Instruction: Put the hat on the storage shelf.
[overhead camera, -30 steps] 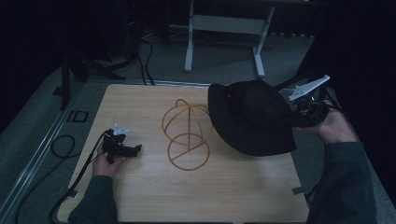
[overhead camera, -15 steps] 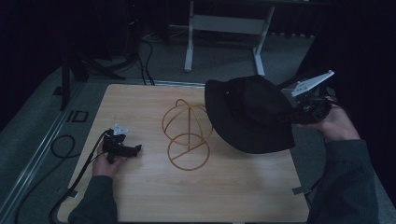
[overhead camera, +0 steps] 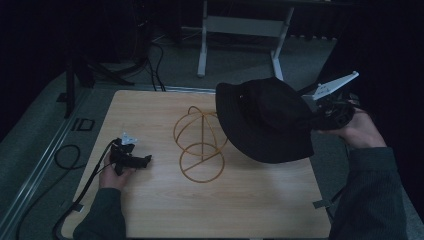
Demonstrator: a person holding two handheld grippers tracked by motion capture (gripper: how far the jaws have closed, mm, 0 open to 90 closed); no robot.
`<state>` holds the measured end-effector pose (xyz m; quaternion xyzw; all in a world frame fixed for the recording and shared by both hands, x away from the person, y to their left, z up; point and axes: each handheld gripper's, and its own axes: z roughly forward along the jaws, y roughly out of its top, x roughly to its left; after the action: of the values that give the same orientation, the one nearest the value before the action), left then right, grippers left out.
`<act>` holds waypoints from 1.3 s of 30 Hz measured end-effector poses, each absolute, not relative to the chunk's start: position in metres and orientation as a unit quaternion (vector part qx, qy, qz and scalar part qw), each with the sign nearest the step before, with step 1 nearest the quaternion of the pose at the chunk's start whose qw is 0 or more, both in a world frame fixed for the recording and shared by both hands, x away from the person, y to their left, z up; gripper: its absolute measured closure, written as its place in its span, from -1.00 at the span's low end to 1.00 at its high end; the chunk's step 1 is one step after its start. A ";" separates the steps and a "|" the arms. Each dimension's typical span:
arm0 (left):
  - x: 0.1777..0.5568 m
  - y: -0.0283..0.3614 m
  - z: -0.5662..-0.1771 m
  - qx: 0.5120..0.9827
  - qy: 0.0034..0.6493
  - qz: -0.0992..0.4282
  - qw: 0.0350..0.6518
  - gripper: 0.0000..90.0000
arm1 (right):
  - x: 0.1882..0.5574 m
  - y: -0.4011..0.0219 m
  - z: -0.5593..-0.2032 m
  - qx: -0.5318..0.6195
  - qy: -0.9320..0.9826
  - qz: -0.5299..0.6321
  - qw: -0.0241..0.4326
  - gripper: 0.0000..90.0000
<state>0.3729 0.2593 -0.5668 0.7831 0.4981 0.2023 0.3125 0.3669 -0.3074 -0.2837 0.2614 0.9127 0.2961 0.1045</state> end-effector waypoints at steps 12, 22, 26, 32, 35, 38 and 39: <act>0.373 0.259 -0.567 0.783 0.498 0.202 0.312 -0.96 | 0.365 -0.304 -0.275 0.253 0.912 0.304 0.107 0.90; 0.373 0.259 -0.567 0.784 0.498 0.202 0.312 -0.96 | 0.366 -0.299 -0.271 0.244 0.913 0.308 0.108 0.90; 0.373 0.259 -0.567 0.784 0.498 0.202 0.312 -0.96 | 0.366 -0.297 -0.269 0.241 0.914 0.309 0.108 0.90; 0.373 0.259 -0.567 0.784 0.498 0.202 0.312 -0.96 | 0.367 -0.293 -0.267 0.238 0.912 0.314 0.111 0.90; 0.373 0.259 -0.567 0.784 0.498 0.202 0.312 -0.96 | 0.367 -0.292 -0.266 0.239 0.912 0.315 0.111 0.90; 0.373 0.259 -0.567 0.784 0.498 0.202 0.312 -0.96 | 0.367 -0.290 -0.266 0.236 0.912 0.317 0.111 0.90; 0.373 0.259 -0.567 0.784 0.498 0.202 0.312 -0.96 | 0.367 -0.290 -0.266 0.236 0.912 0.318 0.111 0.90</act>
<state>0.3729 0.2595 -0.5667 0.7838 0.4976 0.2022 0.3117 0.3671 -0.2895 -0.2656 0.2361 0.9116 0.3178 0.1108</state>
